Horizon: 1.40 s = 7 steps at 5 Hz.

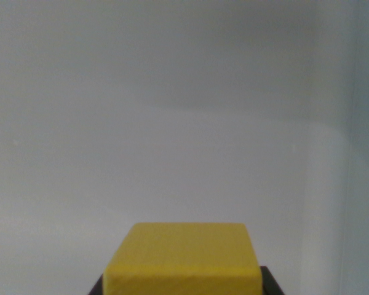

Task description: Pick yellow cube

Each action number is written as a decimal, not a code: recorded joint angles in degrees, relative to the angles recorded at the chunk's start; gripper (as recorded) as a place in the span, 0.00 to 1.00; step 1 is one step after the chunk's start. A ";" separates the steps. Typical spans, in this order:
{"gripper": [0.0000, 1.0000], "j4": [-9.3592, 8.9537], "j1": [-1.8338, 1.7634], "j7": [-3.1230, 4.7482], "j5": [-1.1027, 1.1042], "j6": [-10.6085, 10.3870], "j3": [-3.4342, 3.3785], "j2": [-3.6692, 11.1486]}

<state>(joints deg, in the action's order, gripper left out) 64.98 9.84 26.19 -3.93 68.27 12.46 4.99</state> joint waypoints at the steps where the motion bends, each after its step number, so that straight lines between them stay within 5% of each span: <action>1: 1.00 1.54 -0.06 -0.32 0.35 2.55 0.05 -1.05; 2: 1.00 1.54 -0.06 -0.32 0.35 2.55 0.05 -1.05; 3: 1.00 3.16 -0.12 -0.65 0.72 5.25 0.10 -2.16; 4: 1.00 3.16 -0.12 -0.65 0.72 5.25 0.10 -2.16; 5: 1.00 4.68 -0.18 -0.97 1.07 7.77 0.15 -3.20; 6: 1.00 4.68 -0.18 -0.97 1.07 7.77 0.15 -3.20; 7: 1.00 6.14 -0.24 -1.27 1.41 10.20 0.20 -4.20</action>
<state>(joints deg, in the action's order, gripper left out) 71.12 9.60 24.91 -2.52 78.47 12.66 0.79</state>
